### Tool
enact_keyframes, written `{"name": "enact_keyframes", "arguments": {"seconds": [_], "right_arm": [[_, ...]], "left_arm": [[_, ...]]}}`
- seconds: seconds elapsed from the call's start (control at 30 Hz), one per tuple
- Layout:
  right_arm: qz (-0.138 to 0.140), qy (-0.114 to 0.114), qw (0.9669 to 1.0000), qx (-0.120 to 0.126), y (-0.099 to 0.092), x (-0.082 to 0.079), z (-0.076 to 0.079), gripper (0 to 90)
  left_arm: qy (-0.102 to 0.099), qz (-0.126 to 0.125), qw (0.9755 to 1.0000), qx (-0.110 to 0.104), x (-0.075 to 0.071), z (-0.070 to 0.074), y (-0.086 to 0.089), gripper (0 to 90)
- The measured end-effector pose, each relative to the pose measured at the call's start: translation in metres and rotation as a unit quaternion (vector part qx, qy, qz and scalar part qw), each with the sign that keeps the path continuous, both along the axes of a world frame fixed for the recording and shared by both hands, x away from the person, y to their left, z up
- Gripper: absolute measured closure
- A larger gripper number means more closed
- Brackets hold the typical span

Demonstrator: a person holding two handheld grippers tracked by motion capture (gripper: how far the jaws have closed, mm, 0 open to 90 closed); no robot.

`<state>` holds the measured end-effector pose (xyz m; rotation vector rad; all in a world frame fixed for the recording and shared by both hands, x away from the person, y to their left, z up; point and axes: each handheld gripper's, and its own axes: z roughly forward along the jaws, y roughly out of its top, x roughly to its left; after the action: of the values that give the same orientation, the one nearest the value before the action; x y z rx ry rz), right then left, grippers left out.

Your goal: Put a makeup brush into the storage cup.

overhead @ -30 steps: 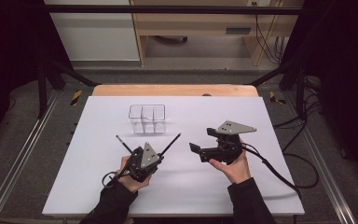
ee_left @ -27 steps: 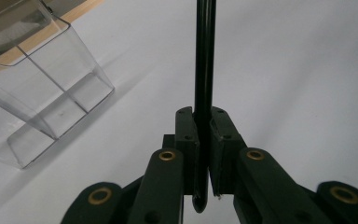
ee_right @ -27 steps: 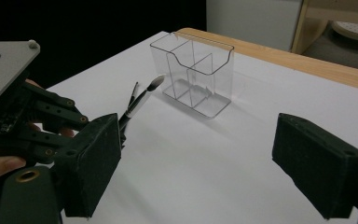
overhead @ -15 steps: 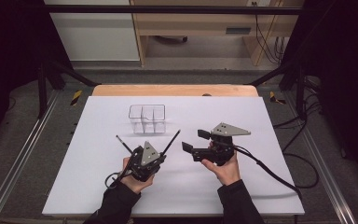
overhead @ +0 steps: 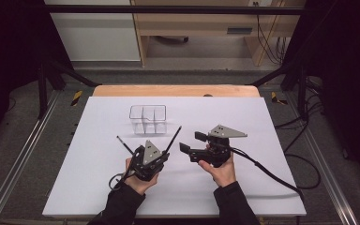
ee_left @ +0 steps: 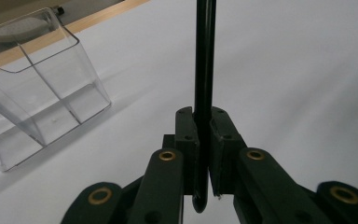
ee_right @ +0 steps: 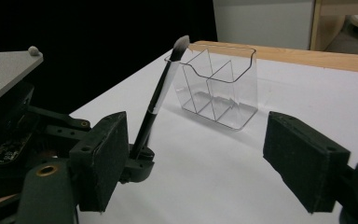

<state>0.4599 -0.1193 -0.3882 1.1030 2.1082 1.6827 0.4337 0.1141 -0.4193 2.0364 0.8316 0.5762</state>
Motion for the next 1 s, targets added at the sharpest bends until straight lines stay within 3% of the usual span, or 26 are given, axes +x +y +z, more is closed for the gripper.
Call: {"name": "enact_keyframes", "arguments": {"seconds": [0.43, 1.0], "right_arm": [[-0.006, 0.013, 0.9997, 0.019, 0.004, 0.002, -0.004, 31.0], [-0.015, 0.026, 0.9986, 0.043, 0.007, 0.004, -0.007, 48.3]], "left_arm": [[0.006, -0.001, 0.9999, -0.009, 0.000, -0.002, -0.019, 83.0], [0.014, 0.010, 0.9995, -0.026, -0.002, -0.003, -0.028, 83.0]]}}
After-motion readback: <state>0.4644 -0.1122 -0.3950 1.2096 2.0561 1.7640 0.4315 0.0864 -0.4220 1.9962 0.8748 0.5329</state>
